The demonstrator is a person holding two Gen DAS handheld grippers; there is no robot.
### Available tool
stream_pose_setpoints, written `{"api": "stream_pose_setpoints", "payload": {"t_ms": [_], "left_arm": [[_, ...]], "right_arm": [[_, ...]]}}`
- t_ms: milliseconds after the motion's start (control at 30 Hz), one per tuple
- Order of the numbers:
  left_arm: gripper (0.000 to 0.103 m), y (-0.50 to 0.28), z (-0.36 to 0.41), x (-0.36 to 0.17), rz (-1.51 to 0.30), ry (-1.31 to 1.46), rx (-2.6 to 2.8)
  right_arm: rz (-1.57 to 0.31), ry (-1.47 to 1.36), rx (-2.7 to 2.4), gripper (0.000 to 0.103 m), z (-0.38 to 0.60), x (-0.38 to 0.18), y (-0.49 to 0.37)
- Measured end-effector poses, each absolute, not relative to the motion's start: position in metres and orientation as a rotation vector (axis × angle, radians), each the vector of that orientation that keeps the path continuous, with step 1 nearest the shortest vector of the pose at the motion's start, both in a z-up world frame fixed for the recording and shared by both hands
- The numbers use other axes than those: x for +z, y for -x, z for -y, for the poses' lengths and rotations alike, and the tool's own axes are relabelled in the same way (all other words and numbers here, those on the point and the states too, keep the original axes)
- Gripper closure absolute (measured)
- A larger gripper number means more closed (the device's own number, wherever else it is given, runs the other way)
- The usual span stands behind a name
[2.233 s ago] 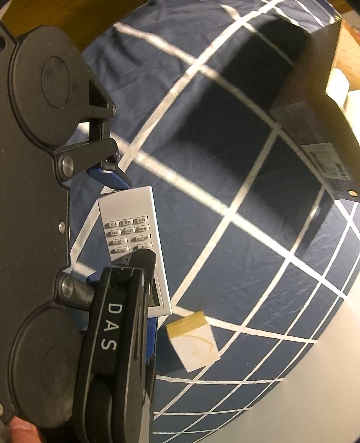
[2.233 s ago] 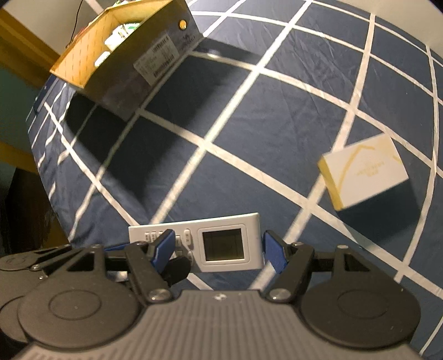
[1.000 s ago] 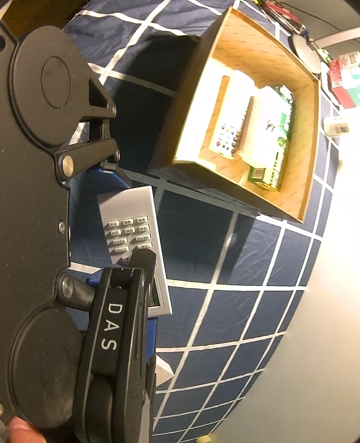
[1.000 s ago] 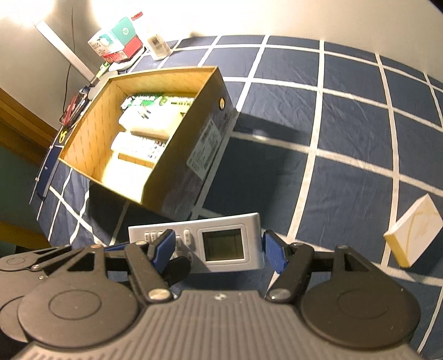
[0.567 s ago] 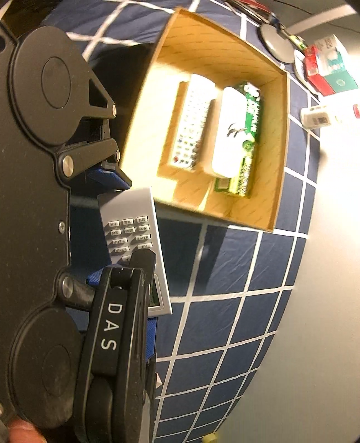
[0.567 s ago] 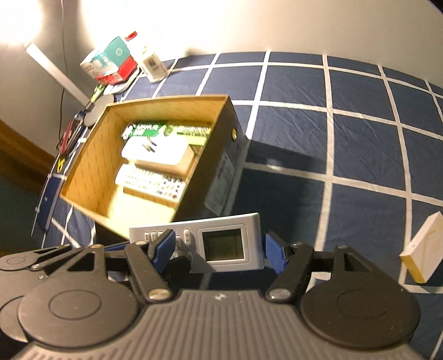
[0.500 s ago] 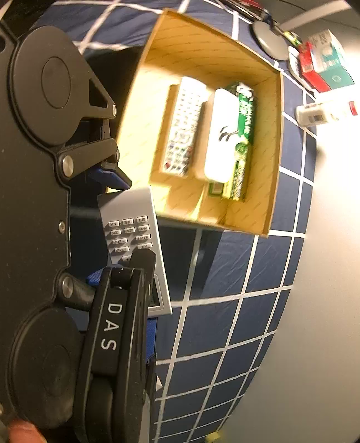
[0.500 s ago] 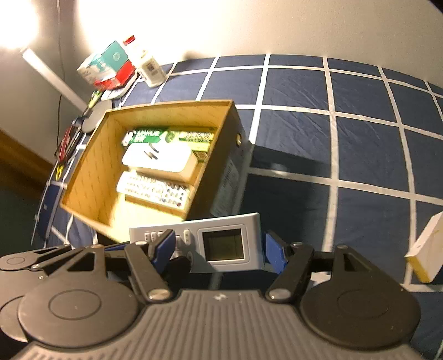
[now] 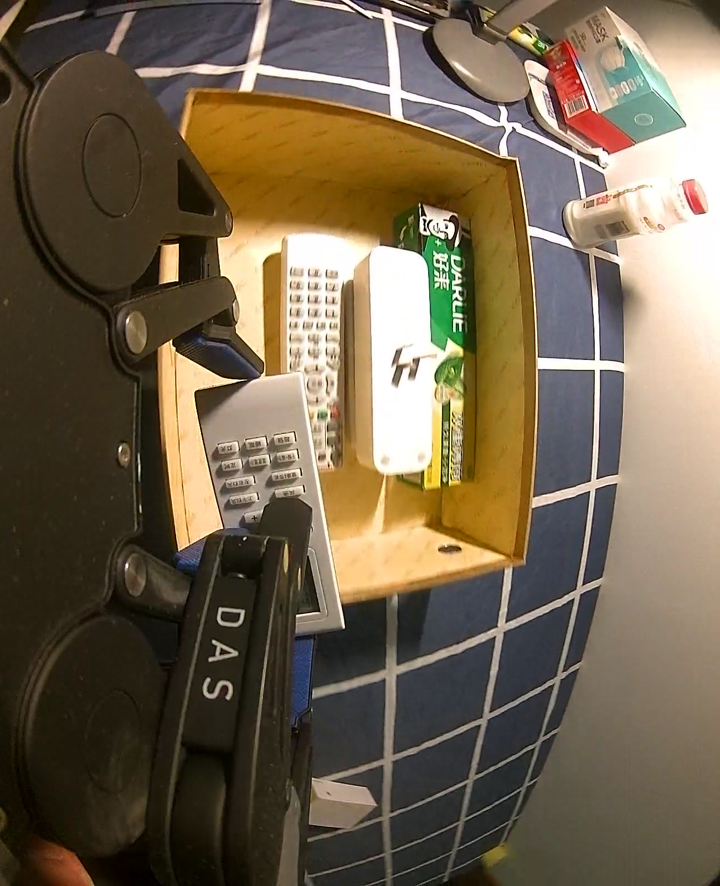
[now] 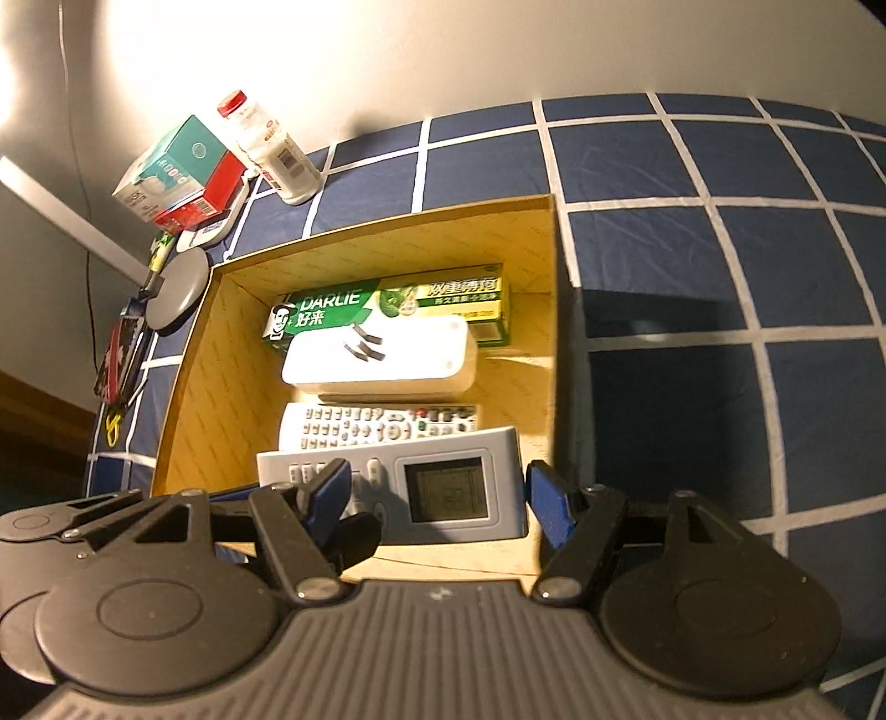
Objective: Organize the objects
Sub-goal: 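Lower the AC remote onto the TV remote and open the right tool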
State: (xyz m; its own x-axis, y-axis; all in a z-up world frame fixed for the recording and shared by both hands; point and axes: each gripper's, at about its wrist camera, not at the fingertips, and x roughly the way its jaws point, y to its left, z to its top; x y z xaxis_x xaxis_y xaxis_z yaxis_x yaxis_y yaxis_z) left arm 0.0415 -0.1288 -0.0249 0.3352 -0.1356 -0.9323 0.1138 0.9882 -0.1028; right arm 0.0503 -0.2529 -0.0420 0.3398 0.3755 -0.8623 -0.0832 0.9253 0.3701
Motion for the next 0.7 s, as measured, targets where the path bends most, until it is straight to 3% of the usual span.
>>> {"api": "stream_pose_setpoints", "payload": {"t_ms": [700], "left_arm": [[0.045,-0.1,0.057,-0.071,-1.315,0.013,-0.253]], "right_arm": [[-1.274,-0.306,0.204,0.034,0.178,-0.086,-0.095]]}}
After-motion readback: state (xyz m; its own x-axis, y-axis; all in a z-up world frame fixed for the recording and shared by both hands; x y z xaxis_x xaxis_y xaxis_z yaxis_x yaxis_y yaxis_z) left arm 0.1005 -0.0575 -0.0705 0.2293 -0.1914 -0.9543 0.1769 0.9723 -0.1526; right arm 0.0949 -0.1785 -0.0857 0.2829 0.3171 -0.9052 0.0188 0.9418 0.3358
